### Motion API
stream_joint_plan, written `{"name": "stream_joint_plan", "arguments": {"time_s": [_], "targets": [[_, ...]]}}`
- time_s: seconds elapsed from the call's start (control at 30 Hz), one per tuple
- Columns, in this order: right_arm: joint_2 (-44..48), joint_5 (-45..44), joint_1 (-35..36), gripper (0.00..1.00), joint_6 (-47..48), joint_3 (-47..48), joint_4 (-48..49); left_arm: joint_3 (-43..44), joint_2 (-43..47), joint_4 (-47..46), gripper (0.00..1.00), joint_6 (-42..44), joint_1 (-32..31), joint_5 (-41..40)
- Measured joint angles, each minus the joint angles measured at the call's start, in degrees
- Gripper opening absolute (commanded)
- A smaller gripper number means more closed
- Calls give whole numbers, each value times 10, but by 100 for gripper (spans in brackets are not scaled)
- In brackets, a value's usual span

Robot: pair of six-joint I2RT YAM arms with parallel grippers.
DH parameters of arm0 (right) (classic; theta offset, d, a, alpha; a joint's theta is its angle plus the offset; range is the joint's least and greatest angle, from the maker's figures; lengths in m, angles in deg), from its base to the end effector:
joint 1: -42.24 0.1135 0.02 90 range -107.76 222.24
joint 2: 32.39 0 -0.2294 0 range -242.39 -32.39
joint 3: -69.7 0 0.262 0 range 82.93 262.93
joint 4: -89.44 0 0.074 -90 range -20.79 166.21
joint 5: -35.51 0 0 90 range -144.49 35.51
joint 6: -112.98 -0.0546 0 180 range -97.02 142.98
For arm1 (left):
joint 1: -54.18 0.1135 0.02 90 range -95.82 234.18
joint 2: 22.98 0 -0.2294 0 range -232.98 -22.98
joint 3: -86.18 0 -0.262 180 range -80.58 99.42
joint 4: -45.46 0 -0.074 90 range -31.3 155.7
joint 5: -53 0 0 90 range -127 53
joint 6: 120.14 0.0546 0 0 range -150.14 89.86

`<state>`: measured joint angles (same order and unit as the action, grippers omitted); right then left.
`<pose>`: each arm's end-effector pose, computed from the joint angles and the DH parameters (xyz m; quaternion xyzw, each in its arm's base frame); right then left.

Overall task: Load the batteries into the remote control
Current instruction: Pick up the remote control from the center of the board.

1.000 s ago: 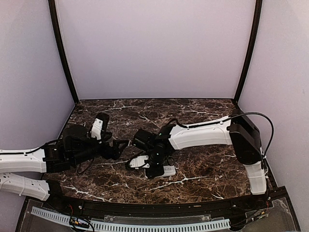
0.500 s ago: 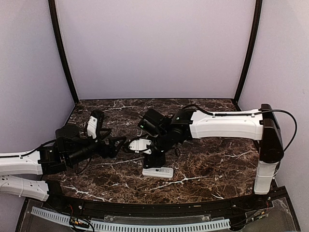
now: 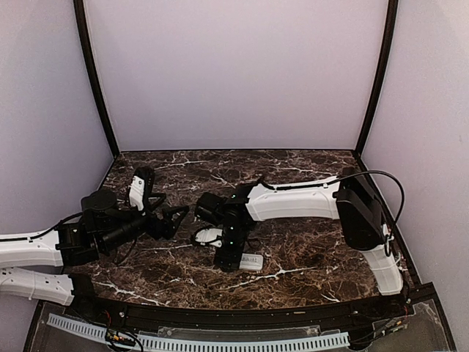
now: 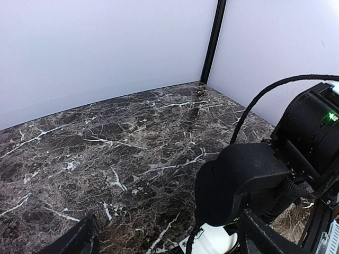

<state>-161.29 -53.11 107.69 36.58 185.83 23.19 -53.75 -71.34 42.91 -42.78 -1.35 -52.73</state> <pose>0.1833 0.4045 0.1079 -0.6343 0.7670 0.0526 0.0808 0.1553 -0.2000 0.2345 0.1832 0.7173 -0.2884 0.6072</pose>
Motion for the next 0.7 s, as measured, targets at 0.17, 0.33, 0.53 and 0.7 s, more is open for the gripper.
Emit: {"name": "stream_joint_plan", "arguments": {"time_s": [0.17,0.33,0.53,0.7], "targets": [[-5,-2,-4,71,-15,20,-33,-1,0,0,90,3,-1,-2],[-28,-7,-5,60,-23,50,-65,-1,-3,-1,90,7,-2,-2],[-31,-17,-3,39,-37,56,-76,-1,-5,-3,90,17,-2,-2],[-33,-23,-1,35,-39,60,-79,-1,-5,-4,90,19,-2,-2]]}}
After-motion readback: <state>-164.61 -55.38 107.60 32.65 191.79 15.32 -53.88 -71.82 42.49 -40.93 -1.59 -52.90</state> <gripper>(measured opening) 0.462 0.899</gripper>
